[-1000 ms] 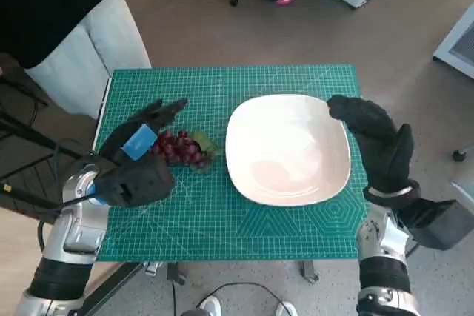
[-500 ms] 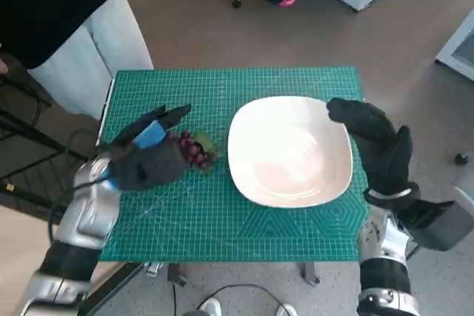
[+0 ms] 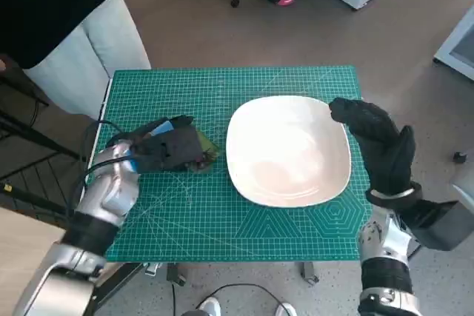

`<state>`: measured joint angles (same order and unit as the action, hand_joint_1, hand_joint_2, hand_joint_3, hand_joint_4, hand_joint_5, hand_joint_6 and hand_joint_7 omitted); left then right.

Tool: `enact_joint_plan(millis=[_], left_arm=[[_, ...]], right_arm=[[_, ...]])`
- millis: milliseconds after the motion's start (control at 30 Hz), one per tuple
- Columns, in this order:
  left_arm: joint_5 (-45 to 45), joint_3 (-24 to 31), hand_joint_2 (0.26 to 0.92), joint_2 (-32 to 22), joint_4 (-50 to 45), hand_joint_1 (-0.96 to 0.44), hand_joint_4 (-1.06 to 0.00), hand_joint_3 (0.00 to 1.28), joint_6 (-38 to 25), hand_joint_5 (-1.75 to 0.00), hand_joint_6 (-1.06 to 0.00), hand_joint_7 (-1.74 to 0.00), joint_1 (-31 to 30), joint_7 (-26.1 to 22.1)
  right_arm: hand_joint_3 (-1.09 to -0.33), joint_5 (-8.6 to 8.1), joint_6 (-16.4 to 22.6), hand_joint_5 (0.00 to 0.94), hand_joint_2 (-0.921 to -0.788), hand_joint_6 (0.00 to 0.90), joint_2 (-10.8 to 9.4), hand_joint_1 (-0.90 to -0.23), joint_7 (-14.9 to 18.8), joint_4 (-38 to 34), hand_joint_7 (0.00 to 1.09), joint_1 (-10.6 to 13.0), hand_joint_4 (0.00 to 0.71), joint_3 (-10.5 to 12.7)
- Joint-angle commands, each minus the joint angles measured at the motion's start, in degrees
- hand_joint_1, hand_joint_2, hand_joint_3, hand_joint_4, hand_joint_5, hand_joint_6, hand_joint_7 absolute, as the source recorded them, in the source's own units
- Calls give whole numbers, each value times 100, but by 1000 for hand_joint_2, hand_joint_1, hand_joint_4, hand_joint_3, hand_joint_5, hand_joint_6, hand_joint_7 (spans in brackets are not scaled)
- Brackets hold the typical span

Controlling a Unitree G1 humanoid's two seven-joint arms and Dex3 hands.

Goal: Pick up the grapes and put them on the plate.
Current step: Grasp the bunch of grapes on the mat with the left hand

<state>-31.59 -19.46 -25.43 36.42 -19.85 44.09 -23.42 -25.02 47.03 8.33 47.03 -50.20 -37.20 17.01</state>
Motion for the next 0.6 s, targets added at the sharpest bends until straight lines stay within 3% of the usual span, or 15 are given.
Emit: enact_joint_plan(millis=[33,300,600], left_arm=[[-67,-145,760,203,742,-311,1,0,224,1,-192,0,340,274],[-132,-436,760,437,1847,-292,1,1,767,1,-196,-2,655,596],[-239,-617,760,461,2460,-293,-22,0,1104,-6,-199,-2,858,813]], right_arm=[[-515,-32,-76,0,-921,508,10,-387,49,-103,0,25,540,23],[-517,-26,-80,0,-921,506,18,-387,53,-109,0,22,538,25],[-520,-49,-114,0,-921,506,53,-381,84,-136,0,2,538,55]])
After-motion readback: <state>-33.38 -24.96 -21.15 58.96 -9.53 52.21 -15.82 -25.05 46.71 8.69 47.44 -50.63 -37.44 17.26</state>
